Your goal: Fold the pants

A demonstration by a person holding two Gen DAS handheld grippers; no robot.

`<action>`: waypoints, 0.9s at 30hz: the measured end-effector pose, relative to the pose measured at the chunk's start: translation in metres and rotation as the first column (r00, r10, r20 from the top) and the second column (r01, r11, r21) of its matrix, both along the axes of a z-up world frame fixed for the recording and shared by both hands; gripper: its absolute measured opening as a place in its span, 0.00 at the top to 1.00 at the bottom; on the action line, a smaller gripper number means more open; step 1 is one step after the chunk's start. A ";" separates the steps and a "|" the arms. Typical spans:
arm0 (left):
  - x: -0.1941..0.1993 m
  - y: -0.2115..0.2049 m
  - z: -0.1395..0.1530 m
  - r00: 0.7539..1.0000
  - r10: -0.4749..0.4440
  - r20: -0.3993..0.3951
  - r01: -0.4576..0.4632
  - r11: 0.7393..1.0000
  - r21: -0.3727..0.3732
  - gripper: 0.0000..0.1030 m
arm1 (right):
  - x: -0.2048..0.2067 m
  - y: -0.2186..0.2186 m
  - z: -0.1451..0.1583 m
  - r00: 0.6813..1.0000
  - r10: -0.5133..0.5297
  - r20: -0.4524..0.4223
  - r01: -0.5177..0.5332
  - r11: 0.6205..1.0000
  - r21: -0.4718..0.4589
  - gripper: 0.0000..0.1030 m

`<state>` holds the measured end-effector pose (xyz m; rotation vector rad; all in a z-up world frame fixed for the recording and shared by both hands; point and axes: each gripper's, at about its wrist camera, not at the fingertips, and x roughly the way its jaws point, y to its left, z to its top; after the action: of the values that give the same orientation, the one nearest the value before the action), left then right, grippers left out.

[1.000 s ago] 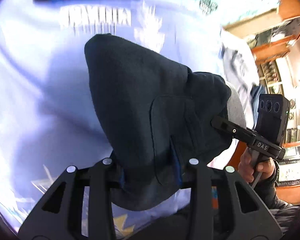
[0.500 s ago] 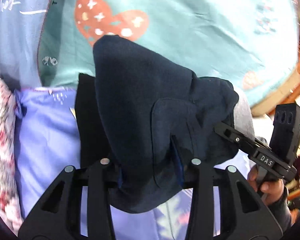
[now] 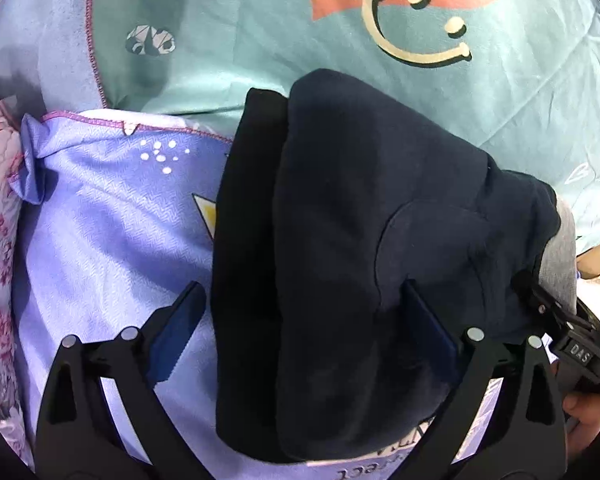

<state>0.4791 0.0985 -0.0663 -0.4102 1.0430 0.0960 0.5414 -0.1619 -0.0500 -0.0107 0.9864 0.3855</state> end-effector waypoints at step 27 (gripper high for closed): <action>-0.258 -0.071 0.103 0.986 0.016 0.169 -0.062 0.960 0.273 0.02 | -0.268 -0.015 0.095 0.946 0.013 0.325 0.023 0.994 -0.105 0.03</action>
<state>0.2207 0.0276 0.0367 -0.1796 0.8428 0.2373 0.2731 -0.1766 0.0449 -0.1653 0.6787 0.3126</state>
